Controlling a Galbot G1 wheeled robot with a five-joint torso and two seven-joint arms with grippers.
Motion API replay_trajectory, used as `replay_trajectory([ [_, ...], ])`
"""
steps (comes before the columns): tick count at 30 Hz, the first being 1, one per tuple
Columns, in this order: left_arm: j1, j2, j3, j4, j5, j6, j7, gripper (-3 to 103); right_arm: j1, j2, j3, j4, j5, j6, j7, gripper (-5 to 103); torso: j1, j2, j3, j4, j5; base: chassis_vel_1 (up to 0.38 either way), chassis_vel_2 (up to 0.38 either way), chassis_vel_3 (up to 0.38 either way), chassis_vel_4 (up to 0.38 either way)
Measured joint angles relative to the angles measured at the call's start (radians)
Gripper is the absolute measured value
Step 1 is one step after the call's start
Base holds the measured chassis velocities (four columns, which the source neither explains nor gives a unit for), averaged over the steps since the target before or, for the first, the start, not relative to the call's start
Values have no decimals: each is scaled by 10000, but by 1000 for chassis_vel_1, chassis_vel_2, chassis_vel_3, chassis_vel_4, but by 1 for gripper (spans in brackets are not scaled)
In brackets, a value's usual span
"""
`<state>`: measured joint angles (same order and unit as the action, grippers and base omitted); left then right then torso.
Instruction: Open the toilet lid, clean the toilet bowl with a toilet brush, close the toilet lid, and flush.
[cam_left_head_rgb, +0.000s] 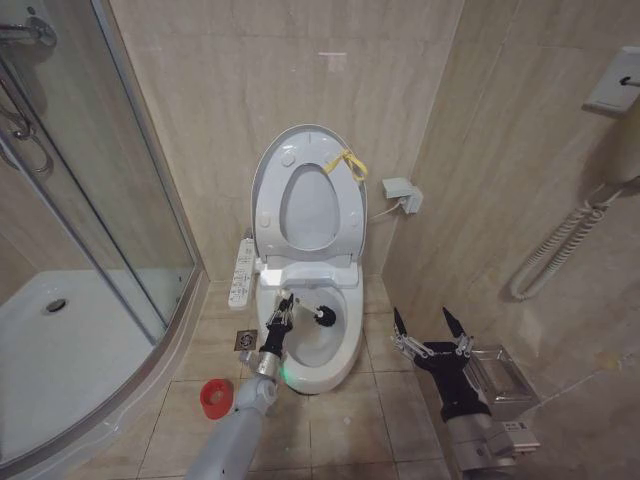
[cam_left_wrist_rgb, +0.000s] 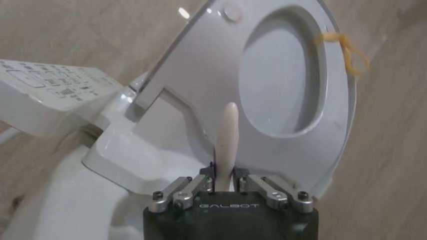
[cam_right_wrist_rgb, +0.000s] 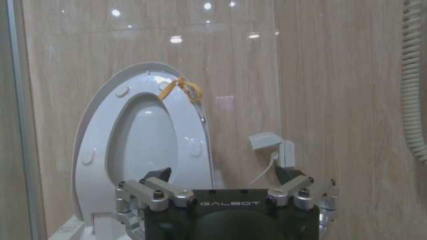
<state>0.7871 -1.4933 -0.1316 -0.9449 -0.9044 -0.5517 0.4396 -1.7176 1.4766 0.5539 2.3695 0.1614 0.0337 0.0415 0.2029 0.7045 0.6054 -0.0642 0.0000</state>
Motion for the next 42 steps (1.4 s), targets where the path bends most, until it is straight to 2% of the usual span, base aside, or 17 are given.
replay_trajectory([
  [2,-10,17,-6,47,-5,1,54,18,0,0,0,0,0,0,0,100,0,0,0,2,1,0,0,0,0],
  [6,-209,111,-261,830,1163,-354,287,18,0,0,1,0,0,0,0,100,0,0,0,3,0,0,0,0,0],
  [11,-388,114,-572,1554,3149,-1067,275,18,0,0,0,0,0,0,0,100,0,0,0,5,1,0,0,0,0],
  [14,-491,48,-597,1643,3391,-1164,221,18,0,0,0,0,0,0,0,100,0,0,0,0,0,0,0,0,0],
  [17,-473,14,-473,1461,2801,-989,205,18,0,0,0,0,0,0,0,100,0,0,0,0,1,0,0,0,0],
  [19,-312,-47,-231,1000,1196,-528,244,18,0,0,0,0,0,0,0,100,0,0,0,1,1,0,0,0,0],
  [20,-312,-47,-231,1000,1196,-528,244,18,0,0,0,0,0,0,0,100,0,0,0,1,1,0,0,0,0],
  [21,-238,-75,-145,790,533,-296,264,18,0,0,0,-1,0,0,-1,100,0,0,0,1,0,0,0,0,0],
  [24,-254,-59,-129,848,374,-145,402,18,0,0,0,0,0,0,0,100,0,0,0,3,1,0,0,0,0],
  [27,-562,120,-281,1535,1879,-426,670,18,0,0,0,0,0,0,0,100,-1,0,-1,5,4,0,0,0,0],
  [28,-562,120,-281,1535,1879,-426,670,18,0,0,0,0,0,0,0,100,-1,0,-1,5,4,0,0,0,0],
  [30,-701,183,-400,1830,2856,-613,688,17,0,0,0,0,0,0,0,100,-1,1,-1,6,2,0,0,0,0],
  [31,-701,183,-400,1830,2856,-613,688,17,0,0,0,0,0,0,0,100,-1,1,-1,6,2,0,0,0,0],
  [34,-874,152,-567,2254,4061,-981,648,17,0,0,0,0,0,0,0,100,-2,3,-2,7,3,0,0,0,0],
  [38,-963,40,-650,2421,4812,-1253,490,18,0,0,0,0,0,0,0,100,-2,3,-2,4,2,0,0,0,0],
  [40,-985,14,-662,2447,4947,-1319,464,18,0,0,0,0,0,0,0,100,-2,3,-2,0,1,0,0,0,0],
  [42,-977,-4,-595,2407,4607,-1334,485,18,0,0,0,0,0,0,0,100,-2,2,0,-1,0,0,0,0,0],
])
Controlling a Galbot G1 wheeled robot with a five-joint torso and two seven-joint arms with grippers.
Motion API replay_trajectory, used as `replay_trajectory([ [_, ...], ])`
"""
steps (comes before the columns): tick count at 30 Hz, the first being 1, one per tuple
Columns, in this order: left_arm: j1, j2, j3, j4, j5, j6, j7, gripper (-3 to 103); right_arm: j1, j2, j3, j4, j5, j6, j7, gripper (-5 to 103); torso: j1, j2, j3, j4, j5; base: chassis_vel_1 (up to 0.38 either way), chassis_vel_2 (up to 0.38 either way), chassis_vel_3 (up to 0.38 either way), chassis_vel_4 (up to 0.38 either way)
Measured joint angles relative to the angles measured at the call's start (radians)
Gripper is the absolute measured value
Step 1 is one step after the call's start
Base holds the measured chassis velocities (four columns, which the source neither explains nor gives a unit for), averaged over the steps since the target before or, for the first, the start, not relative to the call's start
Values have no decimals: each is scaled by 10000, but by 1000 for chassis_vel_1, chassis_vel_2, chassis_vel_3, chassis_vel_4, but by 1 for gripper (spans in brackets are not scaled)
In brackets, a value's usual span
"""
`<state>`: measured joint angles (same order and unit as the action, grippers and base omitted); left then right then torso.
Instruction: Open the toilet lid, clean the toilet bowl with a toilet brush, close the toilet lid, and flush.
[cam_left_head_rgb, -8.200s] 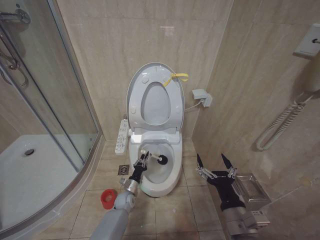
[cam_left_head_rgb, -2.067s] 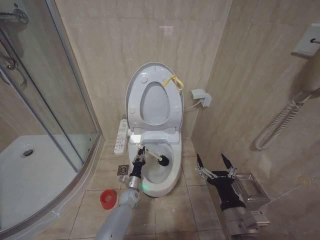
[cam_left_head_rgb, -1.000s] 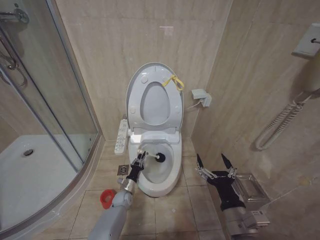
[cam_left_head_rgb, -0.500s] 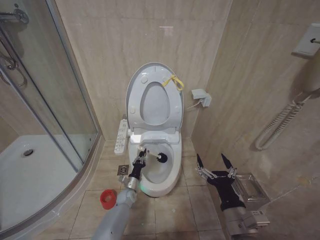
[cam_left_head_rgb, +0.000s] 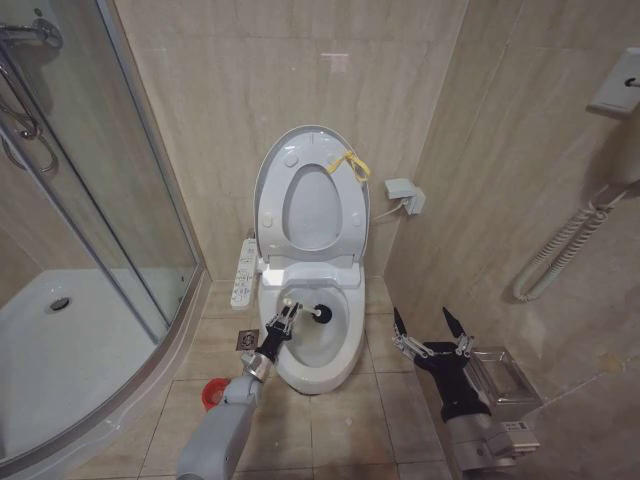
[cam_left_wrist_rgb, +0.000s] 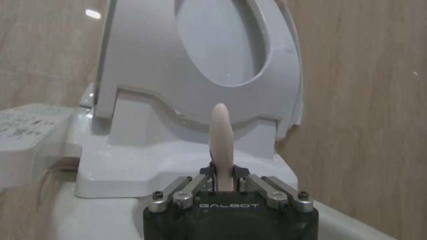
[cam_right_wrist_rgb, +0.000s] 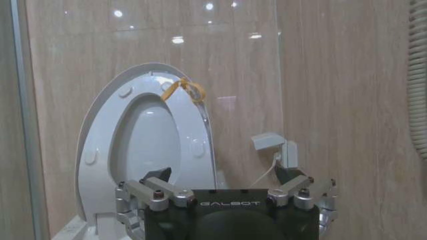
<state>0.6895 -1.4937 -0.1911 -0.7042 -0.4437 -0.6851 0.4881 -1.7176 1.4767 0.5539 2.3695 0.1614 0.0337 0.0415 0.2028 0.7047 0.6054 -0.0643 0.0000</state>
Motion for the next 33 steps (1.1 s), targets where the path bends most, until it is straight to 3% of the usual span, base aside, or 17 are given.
replay_trajectory([
  [1,35,-5,99,-92,-609,81,86,18,0,0,0,0,0,0,0,100,1,-1,1,0,0,0,0,0,0],
  [2,35,-5,99,-92,-609,81,86,18,0,0,0,0,0,0,0,100,1,-1,1,0,0,0,0,0,0],
  [3,120,-40,305,-326,-1848,382,222,17,0,0,0,0,0,0,0,100,2,-3,2,0,-2,0,0,0,0],
  [4,155,-69,412,-426,-2540,534,276,17,0,0,0,0,0,0,0,100,2,-3,3,-2,-3,0,0,0,0],
  [5,155,-69,412,-426,-2540,534,276,17,0,0,0,0,0,0,0,100,2,-3,3,-2,-3,0,0,0,0],
  [7,241,-127,532,-611,-3868,927,386,17,0,0,0,0,0,0,0,100,2,-3,2,-4,-3,0,0,0,0],
  [8,256,-124,532,-617,-3997,975,406,17,0,0,0,0,0,0,1,100,2,-3,2,-2,-2,0,0,0,0],
  [9,286,-25,452,-495,-3679,981,486,17,0,0,0,0,0,0,0,100,2,-3,1,1,-3,0,0,0,0],
  [10,272,114,323,-302,-2830,786,516,17,0,0,0,0,0,0,0,100,2,-3,1,9,2,0,0,0,0],
  [11,272,114,323,-302,-2830,786,516,17,0,0,0,0,0,0,0,100,2,-3,1,9,2,0,0,0,0],
  [12,273,222,232,-250,-2139,666,484,17,0,0,0,0,0,0,0,100,2,-3,1,10,2,0,0,0,0],
  [13,289,276,210,-292,-1969,662,491,17,0,0,0,0,0,0,0,100,2,-3,1,6,0,0,0,0,0],
  [16,375,348,249,-506,-2176,819,555,16,0,0,0,0,0,0,0,100,2,-3,1,4,0,0,0,0,0],
  [20,639,404,469,-1210,-3526,1435,1217,16,0,0,0,0,0,0,0,100,3,-3,2,0,-1,0,0,0,0],
  [28,830,362,576,-1620,-4005,1765,1457,16,0,0,0,0,0,0,0,100,2,-3,1,3,0,0,0,0,0],
  [31,767,350,537,-1513,-3750,1714,1410,16,0,0,0,0,-1,0,0,100,2,-3,0,4,0,0,0,0,0],
  [33,573,323,353,-1107,-2568,1320,1123,16,0,0,0,0,0,0,0,100,2,-2,0,2,0,0,0,0,0],
])
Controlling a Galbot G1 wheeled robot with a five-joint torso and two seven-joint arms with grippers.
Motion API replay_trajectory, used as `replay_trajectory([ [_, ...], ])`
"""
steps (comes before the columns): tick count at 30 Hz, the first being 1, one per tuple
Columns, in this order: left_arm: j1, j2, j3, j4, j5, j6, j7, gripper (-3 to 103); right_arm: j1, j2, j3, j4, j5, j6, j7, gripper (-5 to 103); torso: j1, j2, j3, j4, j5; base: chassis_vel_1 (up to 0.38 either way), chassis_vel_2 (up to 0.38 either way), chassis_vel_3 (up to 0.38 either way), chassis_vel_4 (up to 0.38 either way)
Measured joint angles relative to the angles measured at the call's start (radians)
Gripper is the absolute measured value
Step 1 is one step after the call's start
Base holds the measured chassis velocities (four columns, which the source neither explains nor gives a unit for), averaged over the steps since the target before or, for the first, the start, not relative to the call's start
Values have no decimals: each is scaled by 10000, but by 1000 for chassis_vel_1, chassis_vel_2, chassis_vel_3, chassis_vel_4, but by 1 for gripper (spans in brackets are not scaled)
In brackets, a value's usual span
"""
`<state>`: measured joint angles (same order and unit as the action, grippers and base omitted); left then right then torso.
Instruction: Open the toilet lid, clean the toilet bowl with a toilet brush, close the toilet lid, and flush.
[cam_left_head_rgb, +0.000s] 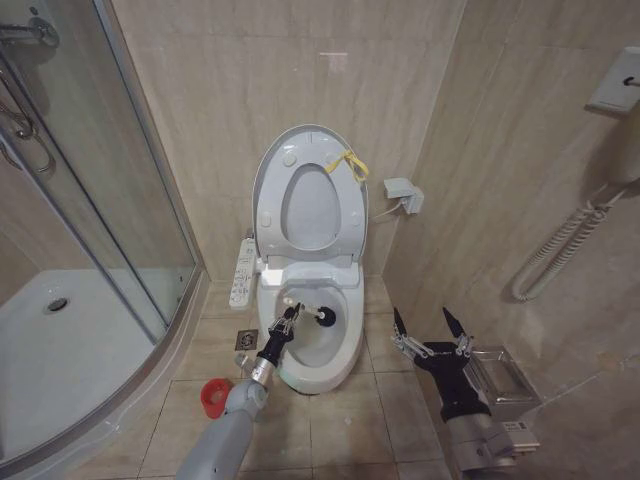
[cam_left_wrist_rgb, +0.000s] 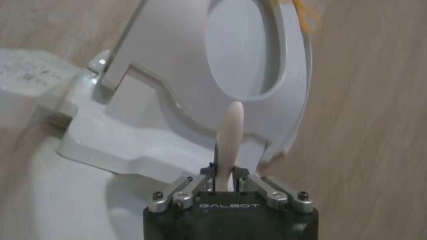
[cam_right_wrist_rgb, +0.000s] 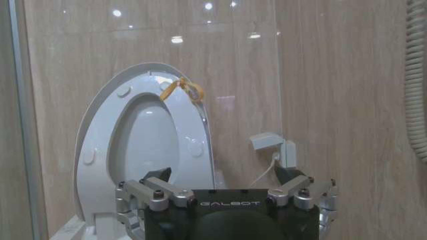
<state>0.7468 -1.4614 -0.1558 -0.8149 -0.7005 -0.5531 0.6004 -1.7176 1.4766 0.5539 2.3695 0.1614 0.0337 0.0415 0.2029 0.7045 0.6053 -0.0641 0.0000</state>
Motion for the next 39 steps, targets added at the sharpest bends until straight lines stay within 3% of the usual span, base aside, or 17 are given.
replay_trajectory([
  [1,-68,-13,-124,143,933,-193,-385,16,0,0,0,0,0,0,0,100,0,0,0,1,1,0,0,0,0],
  [2,-68,-13,-124,143,933,-193,-385,16,0,0,0,0,0,0,0,100,0,0,0,1,1,0,0,0,0],
  [5,-195,-115,-274,304,2399,-642,-1019,16,0,0,0,0,0,0,0,100,0,0,0,3,1,0,0,0,0],
  [10,-332,-258,-284,370,2587,-792,-1158,16,1,0,0,0,0,0,0,100,0,0,0,-3,0,0,0,0,0],
  [12,-275,-275,-94,75,1551,-549,-966,15,0,0,0,0,0,0,0,100,1,-1,2,-3,0,0,0,0,0],
  [13,-275,-275,-94,75,1551,-549,-966,15,0,0,0,0,0,0,0,100,1,-1,2,-3,0,0,0,0,0],
  [16,99,-172,293,-849,-761,368,-416,15,0,0,0,0,0,0,0,100,1,0,2,0,0,0,0,0,0],
  [17,99,-172,293,-849,-761,368,-416,15,0,0,0,0,0,0,0,100,1,0,2,0,0,0,0,0,0],
  [20,416,-106,406,-1409,-1757,894,-276,15,0,0,0,0,0,0,0,100,0,0,1,2,0,0,0,0,0],
  [22,460,-89,394,-1418,-1737,905,-298,15,1,0,0,0,0,0,0,100,0,0,1,3,0,0,0,0,0],
  [24,447,-49,315,-1177,-1279,702,-315,15,0,0,0,0,0,0,0,100,0,0,1,0,0,0,0,0,0],
  [25,388,-25,210,-895,-613,448,-335,15,0,0,0,0,0,0,0,100,0,0,1,1,0,0,0,0,0],
  [26,388,-25,210,-895,-613,448,-335,15,0,0,0,0,0,0,0,100,0,0,1,1,0,0,0,0,0],
  [29,203,-27,-164,-387,1533,-186,-675,15,1,0,0,0,0,0,0,100,0,0,0,0,0,0,0,0,0],
  [33,88,-41,-352,-201,2955,-593,-1200,15,1,0,0,0,0,0,0,100,0,0,1,-1,-1,0,0,0,0],
  [36,79,-10,-319,-315,3069,-646,-1333,15,0,0,0,0,0,0,0,100,0,0,2,-2,-3,0,0,0,0],
  [39,255,89,53,-1139,1451,-203,-1307,15,1,0,0,0,0,0,0,100,1,-1,2,-1,-2,0,0,0,0],
])
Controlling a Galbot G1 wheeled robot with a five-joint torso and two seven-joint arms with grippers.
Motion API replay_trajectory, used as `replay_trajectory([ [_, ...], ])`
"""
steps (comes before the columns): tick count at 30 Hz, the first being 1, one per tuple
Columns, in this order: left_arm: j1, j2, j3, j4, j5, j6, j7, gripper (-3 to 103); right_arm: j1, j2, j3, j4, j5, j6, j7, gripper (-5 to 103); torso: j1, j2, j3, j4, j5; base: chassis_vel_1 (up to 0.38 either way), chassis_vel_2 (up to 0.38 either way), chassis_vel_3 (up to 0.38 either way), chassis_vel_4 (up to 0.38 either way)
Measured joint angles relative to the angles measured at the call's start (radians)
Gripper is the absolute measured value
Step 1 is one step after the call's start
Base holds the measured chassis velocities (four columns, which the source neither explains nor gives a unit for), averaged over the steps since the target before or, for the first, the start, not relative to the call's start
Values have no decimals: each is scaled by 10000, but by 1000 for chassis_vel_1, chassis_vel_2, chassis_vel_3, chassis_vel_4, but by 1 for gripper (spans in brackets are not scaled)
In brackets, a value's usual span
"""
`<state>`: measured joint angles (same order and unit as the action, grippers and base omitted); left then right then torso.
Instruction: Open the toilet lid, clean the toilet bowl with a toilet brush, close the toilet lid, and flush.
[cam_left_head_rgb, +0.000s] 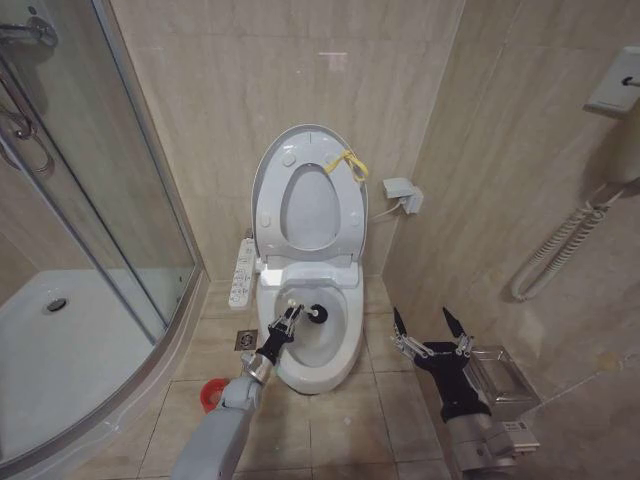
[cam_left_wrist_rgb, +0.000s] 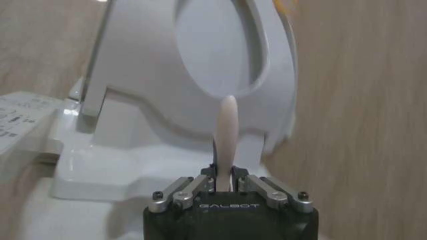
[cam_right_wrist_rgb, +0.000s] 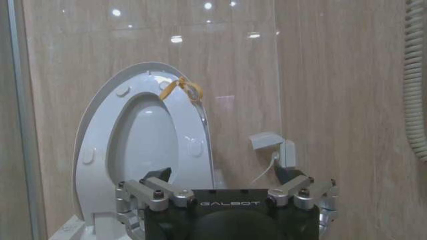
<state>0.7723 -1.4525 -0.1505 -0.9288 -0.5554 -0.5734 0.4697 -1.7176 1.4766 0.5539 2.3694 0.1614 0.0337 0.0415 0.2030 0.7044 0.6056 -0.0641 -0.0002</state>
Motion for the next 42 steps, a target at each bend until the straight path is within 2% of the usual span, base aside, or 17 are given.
replay_trajectory([
  [1,0,0,0,0,0,0,0,15,0,0,0,0,0,0,0,100,0,0,0,0,0,0,0,0,0],
  [4,288,103,330,-1201,-2411,892,-10,15,0,1,1,1,0,0,0,100,-1,0,-1,-1,2,0,0,0,0],
  [5,332,122,354,-1411,-2818,1081,-75,15,0,0,0,0,0,0,0,100,-1,1,-1,0,3,0,0,0,0],
  [7,345,144,348,-1486,-3040,1192,-159,15,0,0,0,0,0,0,0,100,-1,1,-2,0,2,0,0,0,0],
  [8,311,158,291,-1332,-2755,1151,-216,15,0,1,0,1,0,0,0,100,-1,1,-2,1,1,0,0,0,0],
  [10,165,177,67,-662,-1380,684,-235,15,0,0,1,0,0,0,0,100,-1,1,-1,-1,0,0,0,0,0],
  [11,165,177,67,-662,-1380,684,-235,15,0,0,1,0,0,0,0,100,-1,1,-1,-1,0,0,0,0,0],
  [13,61,204,-223,-7,399,99,-317,15,0,0,1,0,0,0,0,100,-1,0,-1,3,3,0,0,0,0],
  [14,61,205,-303,122,900,-36,-388,15,0,0,0,0,0,0,0,100,-1,0,-1,4,1,0,0,0,0],
  [17,126,213,-378,145,1356,-204,-482,15,0,1,0,0,0,0,0,100,-1,1,-1,1,0,0,0,0,0],
  [23,182,412,-224,-236,871,-148,-488,15,0,0,0,1,0,0,0,100,-1,1,-1,-1,0,0,0,0,0],
  [26,260,714,-76,-942,-27,-83,-475,15,0,0,0,0,0,0,0,100,-1,1,-1,0,1,0,0,0,0],
  [27,260,714,-76,-942,-27,-83,-475,15,0,0,0,0,0,0,0,100,-1,1,-1,0,1,0,0,0,0],
  [29,450,955,51,-1723,-486,69,-524,15,0,0,0,1,0,0,0,100,-1,1,-1,0,0,0,0,0,0],
  [35,1117,1949,227,-3642,-991,514,-495,15,0,0,-1,0,0,0,0,100,-1,1,-1,1,-1,0,0,0,0],
  [36,1117,1949,227,-3642,-991,514,-495,15,0,0,-1,0,0,0,0,100,-1,1,-1,1,-1,0,0,0,0],
  [42,2016,2825,-235,-5475,-669,454,-218,15,0,0,0,0,0,0,0,100,-1,1,-2,3,0,0,0,0,0],
])
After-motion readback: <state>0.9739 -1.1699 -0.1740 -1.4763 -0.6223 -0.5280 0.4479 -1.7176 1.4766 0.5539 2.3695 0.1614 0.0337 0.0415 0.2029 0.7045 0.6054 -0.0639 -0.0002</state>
